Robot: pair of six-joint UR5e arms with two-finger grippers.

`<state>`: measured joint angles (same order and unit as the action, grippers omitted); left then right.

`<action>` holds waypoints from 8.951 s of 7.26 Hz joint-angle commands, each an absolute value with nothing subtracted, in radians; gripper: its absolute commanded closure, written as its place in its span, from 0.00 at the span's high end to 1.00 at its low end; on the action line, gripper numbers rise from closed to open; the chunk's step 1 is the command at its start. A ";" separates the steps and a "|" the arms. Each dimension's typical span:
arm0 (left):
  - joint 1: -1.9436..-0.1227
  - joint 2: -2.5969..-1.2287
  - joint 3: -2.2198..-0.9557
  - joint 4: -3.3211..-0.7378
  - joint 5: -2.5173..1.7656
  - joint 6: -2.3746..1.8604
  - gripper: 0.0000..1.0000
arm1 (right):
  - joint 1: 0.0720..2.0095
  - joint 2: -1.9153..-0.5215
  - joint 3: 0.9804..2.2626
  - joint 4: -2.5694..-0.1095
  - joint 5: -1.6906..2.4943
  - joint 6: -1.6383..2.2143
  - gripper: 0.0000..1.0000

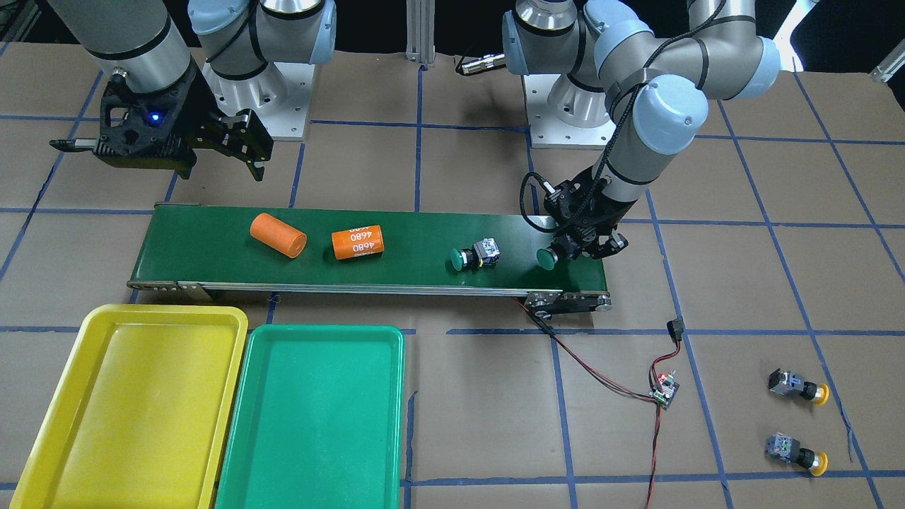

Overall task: Sort buttons by color to trays
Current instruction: 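Place the second green-capped button on the belt with the left gripper, then grasp a yellow-capped button with the left gripper, then place the yellow-capped button on the belt with the left gripper, then grasp a yellow button with the left gripper while the right gripper lowers, then place yellow button on belt while right gripper drops green button in teal tray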

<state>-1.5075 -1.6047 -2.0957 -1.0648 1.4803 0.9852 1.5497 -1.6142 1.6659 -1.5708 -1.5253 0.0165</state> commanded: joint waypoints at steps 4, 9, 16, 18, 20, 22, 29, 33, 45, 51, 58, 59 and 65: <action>-1.356 -1.655 -1.857 -1.198 1.480 1.049 1.00 | 1.549 -1.611 1.674 -1.559 -1.529 0.020 1.00; -1.054 -2.073 -1.394 -1.261 1.523 1.337 1.00 | 1.549 -1.614 1.692 -1.572 -1.519 0.018 1.00; -1.032 -2.288 -1.371 -1.022 1.623 0.942 1.00 | 1.549 -1.609 1.703 -1.574 -1.531 0.017 1.00; -1.034 -2.261 -1.365 -1.177 1.615 0.918 1.00 | 1.551 -1.609 1.703 -1.656 -1.522 0.021 1.00; -1.029 -2.275 -1.364 -1.190 1.612 0.917 1.00 | 1.551 -1.606 1.703 -1.655 -1.517 0.003 1.00; -1.019 -2.293 -1.355 -1.180 1.618 0.919 1.00 | 1.549 -1.605 1.703 -1.667 -1.525 0.020 1.00; -1.151 -1.932 -1.682 -1.215 1.612 0.645 0.14 | 1.516 -1.592 1.740 -1.686 -1.519 0.020 1.00; -1.448 -1.676 -1.946 -1.209 1.529 0.192 0.17 | 1.516 -1.620 1.741 -1.566 -1.511 0.017 1.00; -1.250 -2.076 -1.416 -1.213 1.600 0.464 1.00 | 1.489 -1.647 1.793 -1.592 -1.514 0.807 1.00; -1.144 -2.440 -1.032 -1.207 1.597 0.745 1.00 | 1.592 -1.574 1.891 -1.804 -1.503 0.973 1.00; -1.141 -2.474 -1.055 -1.232 1.597 0.790 0.95 | 1.611 -1.445 1.994 -2.077 -1.505 1.043 1.00; -1.144 -2.459 -1.055 -1.289 1.592 0.792 0.34 | 1.617 -1.442 1.996 -2.069 -1.503 1.043 1.00; -1.403 -2.047 -1.312 -1.643 1.506 0.183 0.00 | 1.631 -1.384 2.006 -2.066 -1.508 1.022 0.12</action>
<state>-1.3376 -2.1655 -1.1807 -1.6358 1.5191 0.3109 1.6304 -1.3853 2.0017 -2.0670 -1.5072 1.0258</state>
